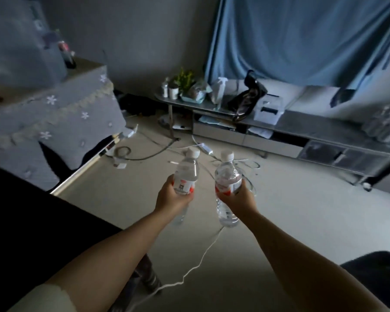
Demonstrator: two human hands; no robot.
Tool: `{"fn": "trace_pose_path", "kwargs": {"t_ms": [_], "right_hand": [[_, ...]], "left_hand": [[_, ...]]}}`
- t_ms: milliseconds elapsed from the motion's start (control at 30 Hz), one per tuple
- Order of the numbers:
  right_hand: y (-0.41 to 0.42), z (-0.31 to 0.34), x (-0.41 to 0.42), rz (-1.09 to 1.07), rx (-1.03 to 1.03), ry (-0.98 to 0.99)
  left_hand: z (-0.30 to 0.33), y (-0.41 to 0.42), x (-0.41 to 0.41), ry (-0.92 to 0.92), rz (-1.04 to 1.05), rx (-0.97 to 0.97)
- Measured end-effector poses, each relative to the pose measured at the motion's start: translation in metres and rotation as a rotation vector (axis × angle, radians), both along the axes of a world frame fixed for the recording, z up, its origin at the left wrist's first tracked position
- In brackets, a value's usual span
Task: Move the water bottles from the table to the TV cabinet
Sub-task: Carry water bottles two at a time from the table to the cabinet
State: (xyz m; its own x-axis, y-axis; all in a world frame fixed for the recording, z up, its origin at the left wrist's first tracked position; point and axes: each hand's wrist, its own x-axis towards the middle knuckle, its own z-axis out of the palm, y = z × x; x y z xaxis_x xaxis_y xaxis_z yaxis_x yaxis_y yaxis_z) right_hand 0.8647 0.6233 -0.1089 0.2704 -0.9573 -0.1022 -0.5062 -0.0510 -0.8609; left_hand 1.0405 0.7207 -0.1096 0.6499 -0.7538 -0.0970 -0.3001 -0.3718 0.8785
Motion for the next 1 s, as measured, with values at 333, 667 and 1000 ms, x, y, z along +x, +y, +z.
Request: {"fn": "trace_pose_path", "kwargs": {"t_ms": [333, 667, 1000], "right_hand": [[-0.046, 0.001, -0.134, -0.311, 0.069, -0.126], [-0.082, 0.016, -0.197, -0.489, -0.066, -0.208], [-0.111, 0.003, -0.282, -0.718, -0.037, -0.131]], "left_hand": [[-0.001, -0.106, -0.104, 0.078, -0.383, 0.024], [0.005, -0.21, -0.167, 0.071, -0.681, 0.051], [-0.012, -0.292, -0.268, 0.111, -0.956, 0.121]]}}
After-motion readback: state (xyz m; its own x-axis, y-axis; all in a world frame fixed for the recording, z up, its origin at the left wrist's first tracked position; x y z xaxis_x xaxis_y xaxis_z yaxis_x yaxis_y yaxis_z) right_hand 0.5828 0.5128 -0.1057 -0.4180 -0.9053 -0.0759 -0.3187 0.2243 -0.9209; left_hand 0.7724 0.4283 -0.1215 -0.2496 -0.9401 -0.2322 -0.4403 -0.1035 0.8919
